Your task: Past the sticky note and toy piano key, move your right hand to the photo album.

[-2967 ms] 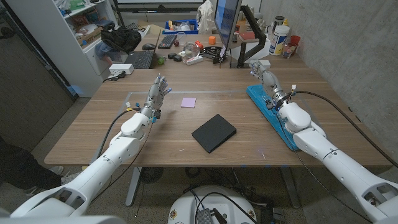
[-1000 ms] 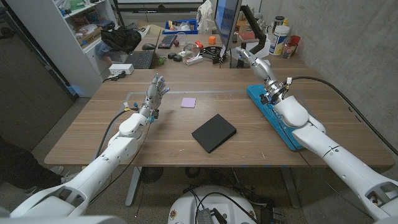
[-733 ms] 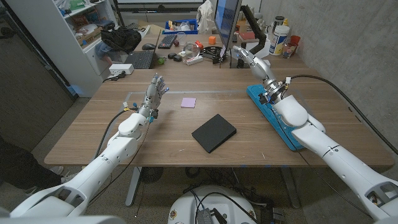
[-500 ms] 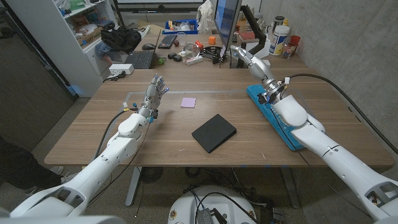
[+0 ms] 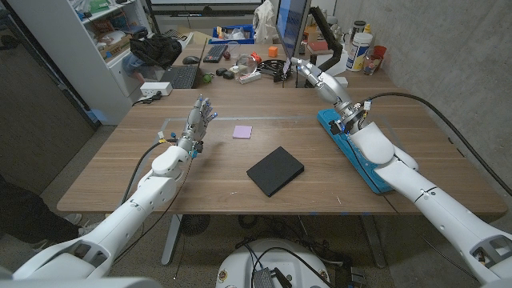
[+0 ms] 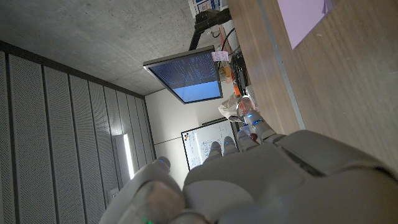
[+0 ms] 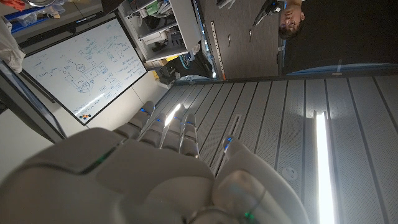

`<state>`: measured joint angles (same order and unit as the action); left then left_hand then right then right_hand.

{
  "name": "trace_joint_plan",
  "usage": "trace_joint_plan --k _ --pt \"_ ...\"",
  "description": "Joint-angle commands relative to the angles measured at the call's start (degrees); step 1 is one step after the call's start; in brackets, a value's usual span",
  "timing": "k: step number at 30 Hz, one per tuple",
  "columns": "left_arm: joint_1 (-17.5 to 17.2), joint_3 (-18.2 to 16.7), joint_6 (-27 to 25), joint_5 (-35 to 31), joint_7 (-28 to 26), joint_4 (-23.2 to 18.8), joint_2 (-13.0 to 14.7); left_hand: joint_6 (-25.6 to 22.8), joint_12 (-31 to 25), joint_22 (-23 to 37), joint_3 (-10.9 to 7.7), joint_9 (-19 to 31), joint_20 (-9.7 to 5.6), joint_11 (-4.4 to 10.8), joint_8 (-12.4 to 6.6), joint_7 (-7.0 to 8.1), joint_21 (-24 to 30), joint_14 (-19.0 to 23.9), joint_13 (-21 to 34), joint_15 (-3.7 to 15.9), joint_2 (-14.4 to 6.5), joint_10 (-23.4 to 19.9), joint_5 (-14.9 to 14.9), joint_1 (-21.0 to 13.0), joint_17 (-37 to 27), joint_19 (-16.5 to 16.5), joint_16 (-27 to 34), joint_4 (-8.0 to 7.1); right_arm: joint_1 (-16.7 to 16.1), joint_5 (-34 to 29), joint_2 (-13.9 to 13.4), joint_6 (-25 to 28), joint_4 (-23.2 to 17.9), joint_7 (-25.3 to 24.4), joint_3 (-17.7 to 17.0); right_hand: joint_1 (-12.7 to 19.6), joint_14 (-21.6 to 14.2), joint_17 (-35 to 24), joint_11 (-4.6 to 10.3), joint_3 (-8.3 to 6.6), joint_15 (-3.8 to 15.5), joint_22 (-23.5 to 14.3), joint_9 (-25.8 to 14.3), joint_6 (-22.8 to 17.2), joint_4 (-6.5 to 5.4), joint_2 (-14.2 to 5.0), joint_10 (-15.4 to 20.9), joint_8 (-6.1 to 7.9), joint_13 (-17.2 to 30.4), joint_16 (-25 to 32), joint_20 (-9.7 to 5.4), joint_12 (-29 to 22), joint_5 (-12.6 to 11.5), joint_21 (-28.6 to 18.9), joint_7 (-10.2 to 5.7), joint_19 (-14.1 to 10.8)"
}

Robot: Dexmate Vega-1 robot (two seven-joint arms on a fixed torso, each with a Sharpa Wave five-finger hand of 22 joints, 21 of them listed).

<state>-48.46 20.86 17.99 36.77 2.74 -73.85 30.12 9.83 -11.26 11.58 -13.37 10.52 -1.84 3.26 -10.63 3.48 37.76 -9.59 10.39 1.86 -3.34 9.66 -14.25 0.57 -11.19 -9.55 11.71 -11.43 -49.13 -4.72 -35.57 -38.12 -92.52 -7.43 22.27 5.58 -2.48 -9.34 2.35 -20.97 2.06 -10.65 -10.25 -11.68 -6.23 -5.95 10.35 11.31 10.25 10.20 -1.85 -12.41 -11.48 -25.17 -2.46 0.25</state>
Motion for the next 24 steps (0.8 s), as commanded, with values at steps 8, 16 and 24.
trace_joint_plan --k 8,16,24 --pt "0.4 0.1 0.2 0.1 0.4 0.8 -0.3 17.1 -0.2 0.1 0.22 0.1 -5.48 0.17 -0.30 0.45 0.6 -22.9 0.2 2.81 -7.1 18.0 -0.6 0.1 -0.1 -20.3 0.4 0.03 -0.3 -7.7 -0.2 -1.1 -1.9 -2.8 -0.4 1.2 -0.5 -0.1 -0.10 -0.53 0.62 -0.1 -0.2 -0.4 1.06 -2.60 0.5 -0.04 0.1 0.2 -3.90 -0.1 0.0 0.3 -0.31 -0.7" --pt "0.5 0.0 0.4 0.3 0.6 1.1 -0.3 17.1 -0.2 0.1 0.29 0.1 -5.39 0.17 -0.29 0.49 0.6 -22.9 0.2 2.74 -7.1 18.0 -0.6 0.1 -0.1 -20.3 0.4 0.04 -0.3 -10.0 -0.5 -1.3 -2.9 -3.4 -0.4 1.7 -0.9 -0.1 -0.35 -0.72 0.12 -0.1 -0.2 -0.3 1.52 -2.54 0.5 -0.17 0.1 0.2 -3.65 0.0 0.0 0.4 -0.63 -0.9" --pt "0.6 0.0 0.5 0.5 1.1 1.7 -0.4 17.1 -0.2 0.1 0.38 0.1 -5.43 0.18 -0.29 0.50 0.6 -22.9 0.2 2.74 -7.1 18.0 -0.6 0.0 -0.1 -20.3 0.4 0.04 -0.6 -13.4 -1.4 -0.4 -4.9 -3.5 -0.3 2.1 -1.2 -0.1 -0.27 -0.80 0.06 -0.1 -0.2 -0.4 1.81 -2.50 0.6 -0.20 0.1 0.3 -3.45 0.0 0.1 0.4 -0.85 -1.2"
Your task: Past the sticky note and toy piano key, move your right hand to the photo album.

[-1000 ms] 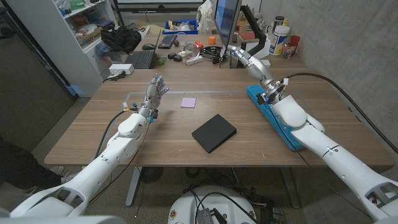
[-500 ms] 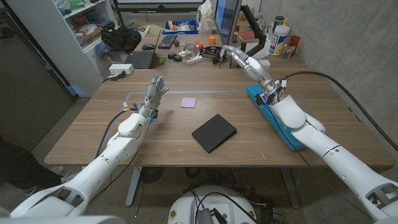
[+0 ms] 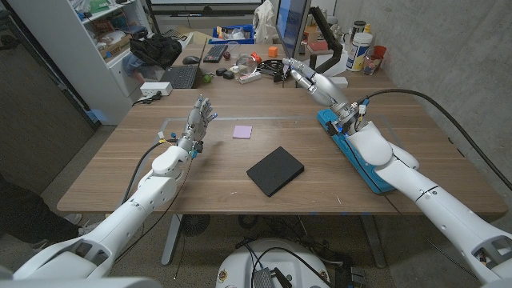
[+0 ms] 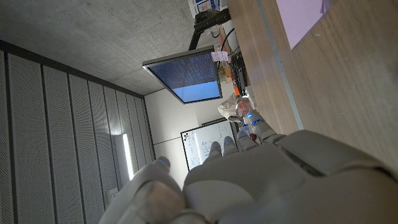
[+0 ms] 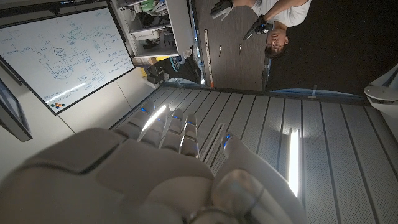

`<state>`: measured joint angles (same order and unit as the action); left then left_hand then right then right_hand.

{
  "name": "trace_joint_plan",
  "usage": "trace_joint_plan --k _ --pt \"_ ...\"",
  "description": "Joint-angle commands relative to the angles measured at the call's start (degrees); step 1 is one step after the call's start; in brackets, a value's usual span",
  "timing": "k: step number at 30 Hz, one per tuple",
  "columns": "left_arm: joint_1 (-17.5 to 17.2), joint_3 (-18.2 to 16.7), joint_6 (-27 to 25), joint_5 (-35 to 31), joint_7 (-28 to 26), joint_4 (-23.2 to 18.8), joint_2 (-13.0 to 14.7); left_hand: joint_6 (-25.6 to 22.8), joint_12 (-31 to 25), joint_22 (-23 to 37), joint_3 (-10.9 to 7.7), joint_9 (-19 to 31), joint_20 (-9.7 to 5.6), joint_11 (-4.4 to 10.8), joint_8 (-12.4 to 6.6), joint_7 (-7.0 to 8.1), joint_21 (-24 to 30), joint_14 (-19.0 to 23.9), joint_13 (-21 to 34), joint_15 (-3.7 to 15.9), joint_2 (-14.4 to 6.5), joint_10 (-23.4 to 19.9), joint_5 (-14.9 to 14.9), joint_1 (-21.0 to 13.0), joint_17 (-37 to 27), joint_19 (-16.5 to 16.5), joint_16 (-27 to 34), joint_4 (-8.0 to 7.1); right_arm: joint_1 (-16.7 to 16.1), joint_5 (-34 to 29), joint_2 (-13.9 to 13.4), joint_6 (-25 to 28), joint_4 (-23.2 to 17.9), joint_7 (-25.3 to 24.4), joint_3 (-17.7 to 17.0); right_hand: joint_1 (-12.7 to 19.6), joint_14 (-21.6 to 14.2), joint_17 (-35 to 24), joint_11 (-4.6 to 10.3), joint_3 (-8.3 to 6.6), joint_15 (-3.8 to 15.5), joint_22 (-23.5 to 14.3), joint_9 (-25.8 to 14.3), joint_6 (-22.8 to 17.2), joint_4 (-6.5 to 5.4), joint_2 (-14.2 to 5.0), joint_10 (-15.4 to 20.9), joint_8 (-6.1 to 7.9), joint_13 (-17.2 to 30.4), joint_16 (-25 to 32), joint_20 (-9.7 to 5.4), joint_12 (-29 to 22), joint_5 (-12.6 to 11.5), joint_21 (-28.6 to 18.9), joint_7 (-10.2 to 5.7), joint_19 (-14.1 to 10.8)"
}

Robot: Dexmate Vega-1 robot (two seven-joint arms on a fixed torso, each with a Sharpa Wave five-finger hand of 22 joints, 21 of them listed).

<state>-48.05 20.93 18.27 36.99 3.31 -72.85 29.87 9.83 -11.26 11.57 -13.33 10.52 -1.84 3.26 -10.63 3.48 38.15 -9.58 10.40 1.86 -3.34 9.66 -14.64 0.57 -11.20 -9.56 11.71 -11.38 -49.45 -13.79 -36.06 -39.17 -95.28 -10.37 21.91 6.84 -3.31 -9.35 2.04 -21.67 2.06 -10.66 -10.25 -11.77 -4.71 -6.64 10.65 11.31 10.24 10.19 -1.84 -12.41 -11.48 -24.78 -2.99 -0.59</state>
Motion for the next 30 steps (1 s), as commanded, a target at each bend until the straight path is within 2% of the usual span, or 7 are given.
trace_joint_plan --k 1,30 --pt "0.2 -0.1 0.2 0.3 0.6 0.7 -0.1 17.1 -0.2 0.1 0.35 0.1 -5.41 0.19 -0.29 0.51 0.2 -22.9 0.2 2.70 -7.1 18.0 -0.2 0.0 -0.1 -20.3 0.4 0.00 -0.3 -4.6 -1.0 0.8 -2.4 -0.6 0.1 0.9 -0.4 -0.1 0.04 -0.11 0.04 -0.1 -0.2 -0.3 0.33 -1.80 0.4 -0.21 0.1 0.3 -3.44 0.0 0.1 0.0 -0.31 -0.4" --pt "-0.3 -0.2 0.1 0.4 0.6 0.6 0.1 17.1 -0.2 0.1 0.56 0.1 -5.42 0.06 -0.28 0.50 0.3 -22.8 0.2 2.76 -7.1 17.9 -0.3 0.0 -0.1 -20.3 0.4 0.01 0.5 -9.9 -4.1 4.8 -5.2 1.7 2.9 0.9 -0.7 -0.3 -0.04 0.20 0.13 -0.2 -0.3 -0.5 0.43 -1.76 0.6 -0.28 0.2 0.3 -3.21 0.1 0.3 0.2 -0.46 -0.8"
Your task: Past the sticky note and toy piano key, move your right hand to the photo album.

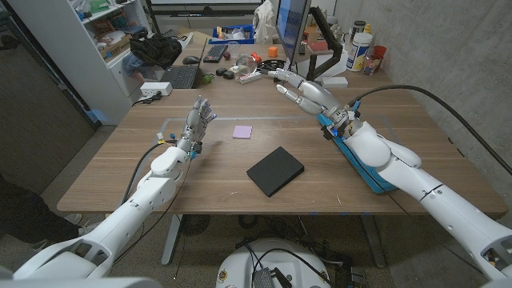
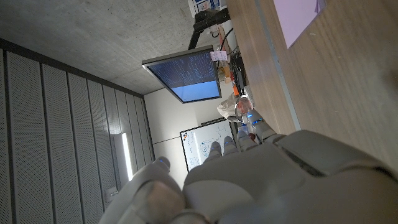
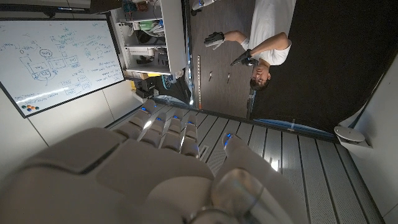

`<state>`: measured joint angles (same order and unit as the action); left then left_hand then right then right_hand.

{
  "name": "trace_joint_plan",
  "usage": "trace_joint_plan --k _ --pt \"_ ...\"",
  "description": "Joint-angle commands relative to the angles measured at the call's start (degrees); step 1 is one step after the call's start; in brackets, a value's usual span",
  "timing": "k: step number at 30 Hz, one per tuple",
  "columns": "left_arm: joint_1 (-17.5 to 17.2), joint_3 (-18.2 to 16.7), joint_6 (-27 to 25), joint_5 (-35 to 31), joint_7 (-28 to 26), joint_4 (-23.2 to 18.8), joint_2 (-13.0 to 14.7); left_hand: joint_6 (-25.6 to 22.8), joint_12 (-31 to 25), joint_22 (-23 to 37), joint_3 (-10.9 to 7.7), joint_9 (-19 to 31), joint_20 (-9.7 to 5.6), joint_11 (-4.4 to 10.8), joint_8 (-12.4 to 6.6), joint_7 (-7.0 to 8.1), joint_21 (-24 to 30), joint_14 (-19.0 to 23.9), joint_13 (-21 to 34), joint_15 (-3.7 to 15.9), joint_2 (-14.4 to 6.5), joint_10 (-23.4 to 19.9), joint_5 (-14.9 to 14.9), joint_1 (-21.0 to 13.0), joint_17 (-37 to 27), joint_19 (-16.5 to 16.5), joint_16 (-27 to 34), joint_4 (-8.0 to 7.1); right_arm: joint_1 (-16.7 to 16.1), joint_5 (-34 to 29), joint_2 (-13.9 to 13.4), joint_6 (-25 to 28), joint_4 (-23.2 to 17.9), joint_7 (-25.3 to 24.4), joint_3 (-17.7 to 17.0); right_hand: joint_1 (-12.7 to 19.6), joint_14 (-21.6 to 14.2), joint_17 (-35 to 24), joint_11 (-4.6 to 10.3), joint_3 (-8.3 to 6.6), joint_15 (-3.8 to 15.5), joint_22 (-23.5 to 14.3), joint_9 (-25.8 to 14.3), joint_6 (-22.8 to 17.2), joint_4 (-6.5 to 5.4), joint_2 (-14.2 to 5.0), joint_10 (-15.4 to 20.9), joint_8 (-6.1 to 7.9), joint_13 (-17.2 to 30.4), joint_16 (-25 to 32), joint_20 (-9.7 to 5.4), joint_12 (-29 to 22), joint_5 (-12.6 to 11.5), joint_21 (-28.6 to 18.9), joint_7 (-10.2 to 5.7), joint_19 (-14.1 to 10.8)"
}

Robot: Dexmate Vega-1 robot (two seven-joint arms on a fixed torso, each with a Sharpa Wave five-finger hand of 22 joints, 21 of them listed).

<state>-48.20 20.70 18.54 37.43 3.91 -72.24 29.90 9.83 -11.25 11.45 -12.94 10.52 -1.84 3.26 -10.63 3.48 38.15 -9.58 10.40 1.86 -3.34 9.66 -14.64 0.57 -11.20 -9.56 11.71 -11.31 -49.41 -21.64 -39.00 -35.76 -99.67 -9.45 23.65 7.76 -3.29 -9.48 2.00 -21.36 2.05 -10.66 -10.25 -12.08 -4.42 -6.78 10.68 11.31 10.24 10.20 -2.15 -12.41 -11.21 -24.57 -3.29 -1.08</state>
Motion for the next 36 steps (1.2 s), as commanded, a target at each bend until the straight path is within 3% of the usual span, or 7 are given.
trace_joint_plan --k 1,36 --pt "-0.1 0.1 -0.2 0.0 0.0 0.0 0.0 17.1 -0.2 0.2 0.17 0.1 -5.43 0.03 -0.28 0.53 0.3 -22.8 0.2 2.76 -7.1 17.9 -0.3 0.0 -0.1 -20.3 0.4 -0.07 0.6 -2.1 -1.2 1.4 -0.8 0.8 1.3 0.0 -0.8 -0.2 -0.07 -0.09 0.19 -0.2 -0.3 -0.2 0.12 -1.63 0.6 -0.27 0.2 0.3 -2.90 0.1 0.1 0.0 -0.16 -0.3" --pt "-0.6 0.3 -0.5 -0.5 -1.0 -0.7 0.0 17.1 -0.1 0.2 0.44 0.1 -5.41 0.01 -0.25 0.53 0.3 -22.8 0.2 2.75 -7.2 17.9 -0.5 0.0 -0.1 -20.3 0.4 -0.06 1.1 -4.6 -4.2 2.2 -2.0 2.9 3.3 -0.1 -1.0 -0.2 0.26 0.14 0.41 -0.2 -0.3 -0.8 0.06 -1.88 1.3 -0.20 0.2 0.3 -3.02 0.0 0.2 0.3 -0.07 -0.6"
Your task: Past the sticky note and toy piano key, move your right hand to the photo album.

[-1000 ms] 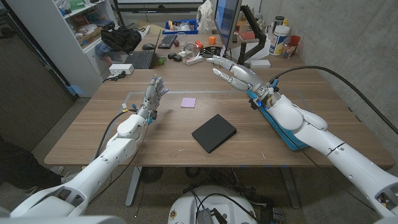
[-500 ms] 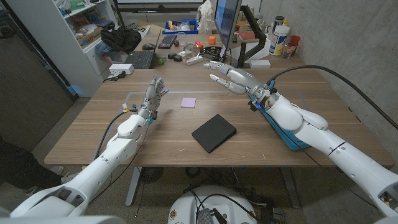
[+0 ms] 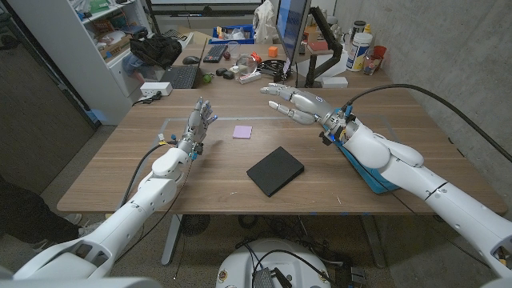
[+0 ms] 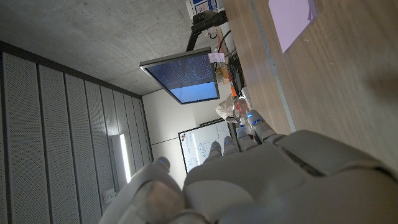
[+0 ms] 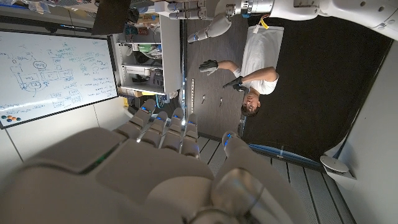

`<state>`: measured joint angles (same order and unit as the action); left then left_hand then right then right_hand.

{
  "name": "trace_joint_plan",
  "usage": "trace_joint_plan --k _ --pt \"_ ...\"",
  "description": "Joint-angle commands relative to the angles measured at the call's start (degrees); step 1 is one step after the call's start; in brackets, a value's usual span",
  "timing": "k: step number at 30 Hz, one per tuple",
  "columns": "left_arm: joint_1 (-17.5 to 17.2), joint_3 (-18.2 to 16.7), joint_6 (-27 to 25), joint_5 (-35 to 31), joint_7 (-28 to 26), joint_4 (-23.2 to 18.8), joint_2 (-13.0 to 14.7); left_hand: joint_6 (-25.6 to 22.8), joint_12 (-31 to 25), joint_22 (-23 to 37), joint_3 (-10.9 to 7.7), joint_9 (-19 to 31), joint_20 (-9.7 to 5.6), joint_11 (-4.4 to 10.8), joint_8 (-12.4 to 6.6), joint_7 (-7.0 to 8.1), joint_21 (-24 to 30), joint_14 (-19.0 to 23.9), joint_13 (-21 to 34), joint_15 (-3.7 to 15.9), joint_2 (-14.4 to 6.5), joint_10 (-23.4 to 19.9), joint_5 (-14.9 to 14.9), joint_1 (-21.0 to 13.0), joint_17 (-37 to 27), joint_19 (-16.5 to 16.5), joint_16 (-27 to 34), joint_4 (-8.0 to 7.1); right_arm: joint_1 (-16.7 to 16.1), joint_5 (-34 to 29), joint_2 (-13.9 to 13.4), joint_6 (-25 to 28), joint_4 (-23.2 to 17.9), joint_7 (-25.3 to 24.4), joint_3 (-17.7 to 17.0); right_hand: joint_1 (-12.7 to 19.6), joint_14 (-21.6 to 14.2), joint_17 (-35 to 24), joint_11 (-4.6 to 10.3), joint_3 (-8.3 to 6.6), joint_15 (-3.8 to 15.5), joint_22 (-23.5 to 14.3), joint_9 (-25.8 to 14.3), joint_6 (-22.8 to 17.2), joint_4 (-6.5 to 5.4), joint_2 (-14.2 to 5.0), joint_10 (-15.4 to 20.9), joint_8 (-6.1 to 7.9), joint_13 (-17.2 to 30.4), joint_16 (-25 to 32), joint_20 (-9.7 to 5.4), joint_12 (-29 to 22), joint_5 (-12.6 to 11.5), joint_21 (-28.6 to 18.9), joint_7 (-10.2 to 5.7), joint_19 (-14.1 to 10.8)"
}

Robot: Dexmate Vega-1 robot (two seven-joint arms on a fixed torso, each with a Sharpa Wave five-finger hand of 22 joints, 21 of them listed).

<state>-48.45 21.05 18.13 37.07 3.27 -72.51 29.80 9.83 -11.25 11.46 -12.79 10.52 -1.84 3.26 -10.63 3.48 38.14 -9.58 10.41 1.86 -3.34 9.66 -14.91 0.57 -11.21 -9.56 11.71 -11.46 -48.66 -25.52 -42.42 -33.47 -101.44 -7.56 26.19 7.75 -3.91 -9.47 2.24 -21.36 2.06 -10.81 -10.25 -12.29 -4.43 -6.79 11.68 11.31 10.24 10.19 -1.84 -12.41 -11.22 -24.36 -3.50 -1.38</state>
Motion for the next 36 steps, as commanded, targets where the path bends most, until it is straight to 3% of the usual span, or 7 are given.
trace_joint_plan --k 1,36 --pt "-0.3 0.0 -0.1 -0.1 -0.4 -0.4 0.1 17.1 -0.2 0.2 0.30 0.1 -5.40 -0.01 -0.25 0.50 0.3 -22.8 0.2 2.75 -7.2 17.9 -0.2 0.0 -0.1 -20.3 0.4 0.08 0.4 -0.8 -0.7 -0.1 -0.3 1.0 0.8 -0.1 -0.4 -0.3 -0.02 0.14 0.43 -0.1 -0.3 -0.6 0.08 -1.89 0.3 -0.21 0.2 0.3 -3.35 0.0 0.2 0.1 0.15 -0.3" --pt "-1.0 0.1 -0.4 -0.1 -1.0 -1.3 0.0 17.1 -0.2 0.1 0.47 0.1 -5.42 0.02 -0.25 0.56 0.4 -22.8 0.2 2.78 -7.2 17.9 -0.3 0.0 -0.1 -20.3 0.4 0.09 2.0 -1.1 -1.3 -1.1 0.8 5.0 3.4 0.0 -0.3 -0.3 -0.01 0.32 0.42 -0.1 -0.3 -0.4 0.03 -2.02 0.1 -0.40 0.2 0.2 -3.46 0.2 0.2 0.4 0.24 -0.4"
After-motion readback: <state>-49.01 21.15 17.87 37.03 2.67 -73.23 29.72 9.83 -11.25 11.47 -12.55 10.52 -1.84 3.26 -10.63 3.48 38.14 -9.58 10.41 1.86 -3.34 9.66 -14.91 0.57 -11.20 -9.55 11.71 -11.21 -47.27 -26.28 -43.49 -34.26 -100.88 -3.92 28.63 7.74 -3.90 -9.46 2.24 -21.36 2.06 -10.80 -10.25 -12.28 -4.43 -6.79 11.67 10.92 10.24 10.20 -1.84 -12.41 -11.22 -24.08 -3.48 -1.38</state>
